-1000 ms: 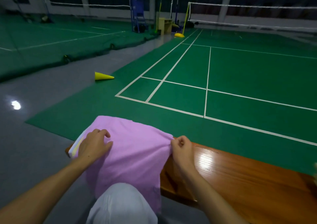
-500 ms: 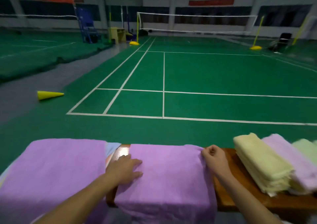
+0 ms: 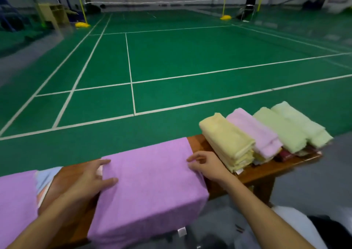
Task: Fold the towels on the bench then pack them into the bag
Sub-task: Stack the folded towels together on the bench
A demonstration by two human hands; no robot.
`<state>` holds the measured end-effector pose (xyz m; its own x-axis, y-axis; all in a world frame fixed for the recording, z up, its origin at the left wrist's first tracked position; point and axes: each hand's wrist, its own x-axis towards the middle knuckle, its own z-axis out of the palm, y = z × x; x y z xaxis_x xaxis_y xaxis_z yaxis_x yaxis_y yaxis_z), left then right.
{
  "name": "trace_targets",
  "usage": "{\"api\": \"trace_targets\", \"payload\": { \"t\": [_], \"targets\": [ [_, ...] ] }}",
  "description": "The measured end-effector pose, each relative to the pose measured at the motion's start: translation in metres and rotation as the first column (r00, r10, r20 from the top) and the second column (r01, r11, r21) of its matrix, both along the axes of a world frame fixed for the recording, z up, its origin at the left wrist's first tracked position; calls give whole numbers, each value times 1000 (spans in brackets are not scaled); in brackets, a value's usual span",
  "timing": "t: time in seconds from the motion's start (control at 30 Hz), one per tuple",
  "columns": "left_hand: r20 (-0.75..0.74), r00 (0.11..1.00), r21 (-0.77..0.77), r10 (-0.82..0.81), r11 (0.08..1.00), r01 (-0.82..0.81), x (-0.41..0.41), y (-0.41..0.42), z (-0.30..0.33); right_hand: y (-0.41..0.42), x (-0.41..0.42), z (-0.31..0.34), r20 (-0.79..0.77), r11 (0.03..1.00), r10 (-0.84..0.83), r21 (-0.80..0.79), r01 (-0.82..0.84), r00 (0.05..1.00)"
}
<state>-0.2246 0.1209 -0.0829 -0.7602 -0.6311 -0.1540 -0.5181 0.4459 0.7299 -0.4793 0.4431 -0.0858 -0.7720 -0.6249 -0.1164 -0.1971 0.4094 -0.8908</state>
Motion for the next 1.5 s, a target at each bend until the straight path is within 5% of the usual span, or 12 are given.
{"api": "trace_targets", "payload": {
  "t": [0.33, 0.53, 0.73, 0.97, 1.1, 1.23, 1.5],
  "targets": [
    [-210, 975, 125, 67, 991, -41, 22, 8, 42, 3, 8, 35, -62, 991, -47, -129, 39, 997],
    [-231, 973, -69, 5, 997, -22, 35, 1, 98, 1, 11, 79, -310, 998, -11, -70, -11, 951],
    [-300, 954, -262, 10, 961, -93, 44, -2, 161, -8, 11, 148, -622, 997, 36, 80, 18, 782],
    [-382, 923, -561, -53, 807, -185, 46, -1, 226, -14, 6, 212, -797, 988, -42, 56, 143, 602],
    [-517, 856, -388, -22, 897, -212, 38, -1, 255, -13, -5, 236, -672, 993, -108, -104, 51, 733],
    [-637, 768, -150, 70, 965, -213, 36, 3, 264, -13, 7, 244, -346, 927, -187, -372, 48, 919],
    [-757, 652, -100, 48, 977, -187, 62, 38, 269, 15, 39, 244, -250, 848, -244, -523, 81, 937]
  ]
}}
